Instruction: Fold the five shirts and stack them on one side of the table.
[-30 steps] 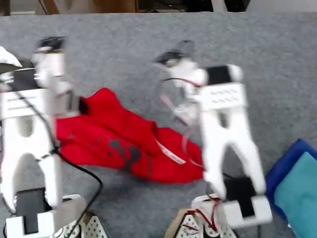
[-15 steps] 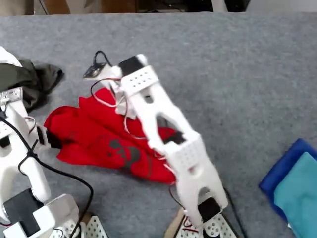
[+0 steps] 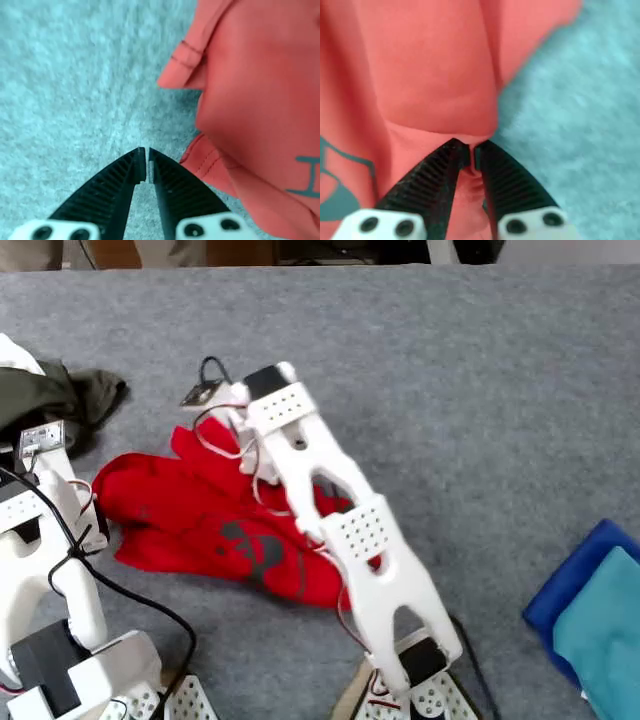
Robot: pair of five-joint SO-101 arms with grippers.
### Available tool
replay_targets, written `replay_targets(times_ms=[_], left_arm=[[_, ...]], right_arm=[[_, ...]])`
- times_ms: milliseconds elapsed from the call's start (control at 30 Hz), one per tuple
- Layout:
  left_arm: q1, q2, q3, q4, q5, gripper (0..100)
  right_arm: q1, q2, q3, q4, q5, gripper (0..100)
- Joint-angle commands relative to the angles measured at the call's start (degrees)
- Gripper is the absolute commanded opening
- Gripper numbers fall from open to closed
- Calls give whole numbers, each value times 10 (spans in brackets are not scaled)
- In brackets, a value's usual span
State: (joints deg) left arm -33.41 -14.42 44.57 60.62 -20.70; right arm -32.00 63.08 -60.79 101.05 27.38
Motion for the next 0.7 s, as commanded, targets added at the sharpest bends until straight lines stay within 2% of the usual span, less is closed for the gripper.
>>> replay_targets(times_ms=[0, 167, 467, 567, 667], left_arm=[[4, -21, -14, -3, 5, 19], [4, -22, -18, -4, 5, 19], [4, -22, -18, -2, 3, 19], [4, -22, -32, -2, 4, 21], [4, -22, -65, -2, 5, 22]], right_arm=[[63, -40, -35, 11, 1, 4], [153, -81, -48, 9, 6, 4], [311, -146, -77, 6, 59, 4], [335, -160, -113, 7, 60, 4], [319, -152, -121, 7, 55, 4]])
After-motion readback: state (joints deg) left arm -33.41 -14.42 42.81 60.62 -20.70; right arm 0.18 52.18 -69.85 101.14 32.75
